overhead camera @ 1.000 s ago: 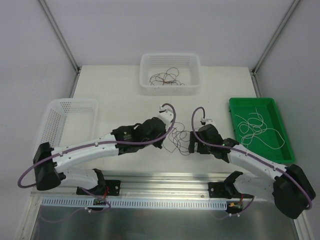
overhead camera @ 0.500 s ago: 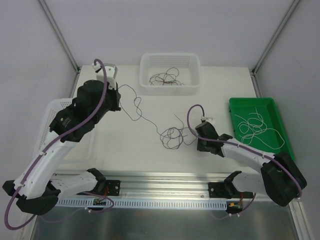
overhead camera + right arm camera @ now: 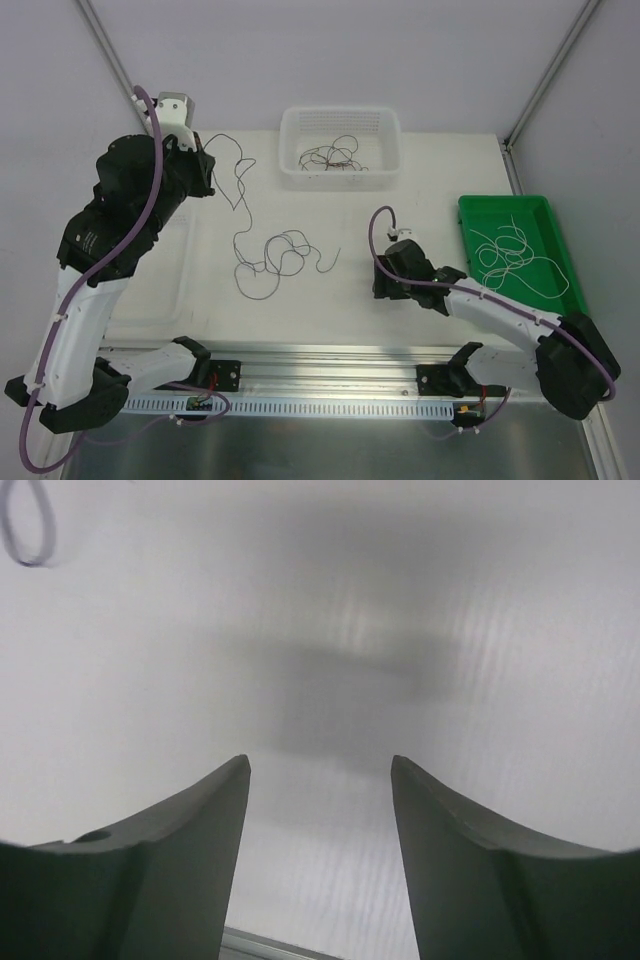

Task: Untangle the cables

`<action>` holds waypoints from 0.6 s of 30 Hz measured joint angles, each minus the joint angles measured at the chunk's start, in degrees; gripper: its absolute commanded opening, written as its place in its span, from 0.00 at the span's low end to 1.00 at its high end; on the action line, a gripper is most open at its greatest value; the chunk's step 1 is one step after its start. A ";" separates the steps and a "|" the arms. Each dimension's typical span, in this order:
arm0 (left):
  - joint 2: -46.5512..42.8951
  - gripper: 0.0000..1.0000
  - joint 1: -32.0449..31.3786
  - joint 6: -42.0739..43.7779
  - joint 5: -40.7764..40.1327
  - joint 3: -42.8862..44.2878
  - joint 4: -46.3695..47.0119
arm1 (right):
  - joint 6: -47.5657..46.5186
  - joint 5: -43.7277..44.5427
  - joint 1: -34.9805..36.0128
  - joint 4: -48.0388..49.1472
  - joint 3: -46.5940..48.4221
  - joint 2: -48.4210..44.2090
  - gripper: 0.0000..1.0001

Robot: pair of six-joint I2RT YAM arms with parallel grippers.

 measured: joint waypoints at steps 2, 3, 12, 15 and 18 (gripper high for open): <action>-0.07 0.00 0.00 -0.02 1.07 -0.87 -0.22 | -0.85 -0.72 1.38 0.61 3.52 2.49 0.70; -0.17 0.00 0.00 -0.02 1.31 -1.27 -0.33 | -1.31 -0.96 1.68 0.90 5.35 4.04 0.71; -3.43 0.00 0.00 0.07 2.60 -4.94 -1.73 | -8.90 -5.88 4.04 5.42 28.46 24.59 0.85; -5.09 0.00 0.00 0.17 2.38 -5.84 -1.68 | -11.65 -8.33 4.87 6.29 35.56 31.98 0.87; -6.29 0.00 0.00 0.20 2.27 -6.58 -1.79 | -14.40 -10.43 5.53 6.34 41.90 39.28 0.87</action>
